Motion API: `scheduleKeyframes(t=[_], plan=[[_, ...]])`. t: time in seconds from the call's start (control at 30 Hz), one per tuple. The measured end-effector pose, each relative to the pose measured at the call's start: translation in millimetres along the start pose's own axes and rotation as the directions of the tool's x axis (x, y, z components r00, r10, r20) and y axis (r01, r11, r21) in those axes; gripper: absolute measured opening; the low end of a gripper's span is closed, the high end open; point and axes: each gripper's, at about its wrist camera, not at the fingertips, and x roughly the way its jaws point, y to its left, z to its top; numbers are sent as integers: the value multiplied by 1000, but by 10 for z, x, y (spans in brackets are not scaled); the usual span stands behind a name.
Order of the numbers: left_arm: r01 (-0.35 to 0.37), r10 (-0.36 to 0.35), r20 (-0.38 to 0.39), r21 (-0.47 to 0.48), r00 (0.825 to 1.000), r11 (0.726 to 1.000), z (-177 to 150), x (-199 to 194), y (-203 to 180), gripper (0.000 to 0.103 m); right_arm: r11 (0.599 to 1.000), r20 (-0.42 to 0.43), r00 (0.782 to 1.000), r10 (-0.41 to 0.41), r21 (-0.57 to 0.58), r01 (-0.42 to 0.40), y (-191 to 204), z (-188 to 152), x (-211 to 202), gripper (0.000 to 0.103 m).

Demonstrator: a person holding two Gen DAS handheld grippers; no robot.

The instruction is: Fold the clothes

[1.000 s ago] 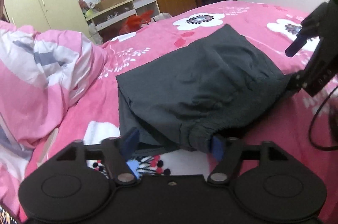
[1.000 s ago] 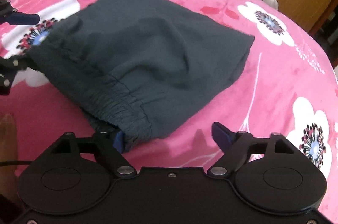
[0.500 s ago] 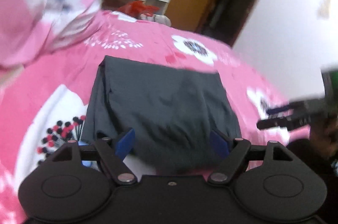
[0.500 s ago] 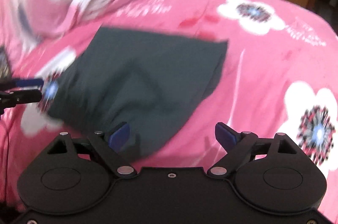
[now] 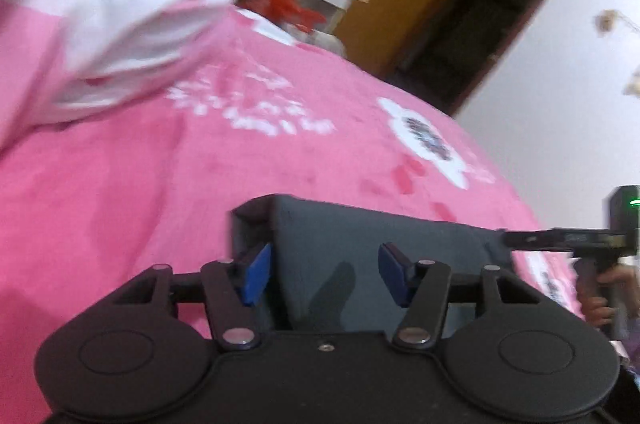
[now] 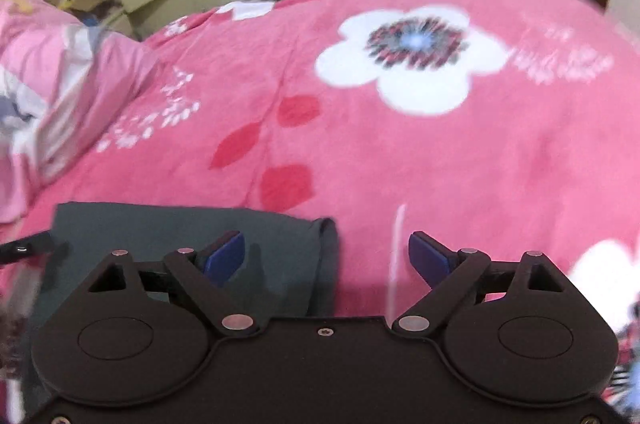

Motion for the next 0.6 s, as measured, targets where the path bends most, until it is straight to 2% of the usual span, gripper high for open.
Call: scheduleKeyframes(t=[0.03, 0.07, 0.1, 0.13, 0.2, 0.27, 0.37, 0.43, 0.47, 0.53, 0.6], plan=[[29, -29, -16, -11, 999, 1000, 31, 48, 31, 49, 1000, -7, 1000, 16, -3, -16, 12, -36, 15, 69], [49, -50, -25, -31, 998, 998, 61, 92, 68, 44, 999, -13, 999, 32, -7, -32, 25, -61, 33, 46], [69, -71, -35, -51, 997, 996, 90, 137, 105, 17, 998, -22, 998, 54, -11, -54, 44, -76, 71, 34], [89, -92, -43, -72, 995, 993, 120, 182, 142, 4, 998, -27, 997, 68, -15, -69, 66, -78, 100, 31], [104, -108, -51, -86, 993, 991, 189, 226, 180, 3, 998, -5, 999, 50, -31, -51, 129, -59, 139, 22], [92, -95, -54, -52, 994, 994, 290, 248, 185, 3, 998, 46, 999, 16, -56, -14, 175, -18, 117, 16], [61, -63, -68, -31, 996, 998, 444, 318, 232, 4, 999, 87, 996, -19, -43, 22, 127, 90, 131, 15], [9, -7, -76, 35, 997, 999, 523, 402, 231, 5, 995, 124, 989, -83, -52, 90, 116, 110, 163, 16], [-20, 27, -80, 81, 996, 997, 556, 458, 224, 5, 992, 123, 987, -99, -60, 107, 108, 112, 198, 15], [-37, 48, -79, 133, 996, 990, 569, 530, 224, 6, 983, 121, 981, -152, -87, 163, 86, 112, 315, 15], [-51, 66, -76, 183, 995, 982, 579, 598, 222, 7, 981, 99, 982, -162, -96, 171, 45, 109, 400, 16]])
